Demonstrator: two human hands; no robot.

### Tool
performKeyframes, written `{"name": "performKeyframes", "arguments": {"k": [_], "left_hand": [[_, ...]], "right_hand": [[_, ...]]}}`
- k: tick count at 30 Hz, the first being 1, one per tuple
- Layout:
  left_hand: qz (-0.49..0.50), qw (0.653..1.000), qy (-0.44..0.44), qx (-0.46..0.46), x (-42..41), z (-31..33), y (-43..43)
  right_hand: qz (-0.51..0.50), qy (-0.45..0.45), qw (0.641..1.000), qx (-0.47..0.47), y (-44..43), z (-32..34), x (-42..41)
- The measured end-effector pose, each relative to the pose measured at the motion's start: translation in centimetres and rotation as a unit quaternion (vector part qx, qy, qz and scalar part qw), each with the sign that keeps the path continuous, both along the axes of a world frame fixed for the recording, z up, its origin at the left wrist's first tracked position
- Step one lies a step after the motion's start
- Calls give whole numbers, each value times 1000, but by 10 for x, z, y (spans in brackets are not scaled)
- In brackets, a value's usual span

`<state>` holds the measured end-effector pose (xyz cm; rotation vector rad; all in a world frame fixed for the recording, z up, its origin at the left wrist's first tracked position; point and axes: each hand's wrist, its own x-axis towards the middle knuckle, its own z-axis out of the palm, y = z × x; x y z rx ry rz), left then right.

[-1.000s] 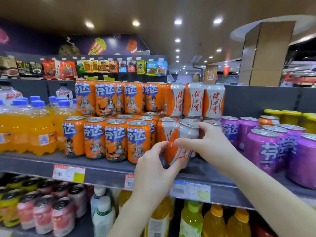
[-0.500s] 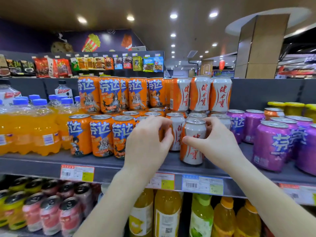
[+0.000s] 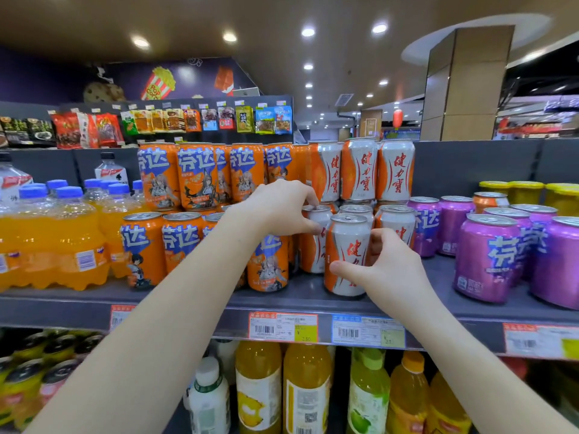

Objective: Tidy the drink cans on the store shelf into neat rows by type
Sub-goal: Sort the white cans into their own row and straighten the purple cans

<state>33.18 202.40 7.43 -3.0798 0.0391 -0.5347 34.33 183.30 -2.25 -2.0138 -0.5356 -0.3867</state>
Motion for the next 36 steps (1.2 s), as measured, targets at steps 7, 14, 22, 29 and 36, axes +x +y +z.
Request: {"name": "performKeyframes", "arguments": {"k": [7,14,22,29,36], "left_hand": [[-60,994,60,-75,18,16,13],[-120,980,75,-138,30,16,25],[-134,975,65,-164,33,15,29],[-152,973,39,-168,38,11,30],[-151,972,21,-180,41,10,27]], "right_hand": [[-9,-21,999,-36,2,-5,-8],[8,-26,999,-22,10,-6,-11],[21,-28,999,-28,16,-4,-10],[22,-34,999,-36,15,-4,-8],[76,-14,994,-79,5,0,-6]]}}
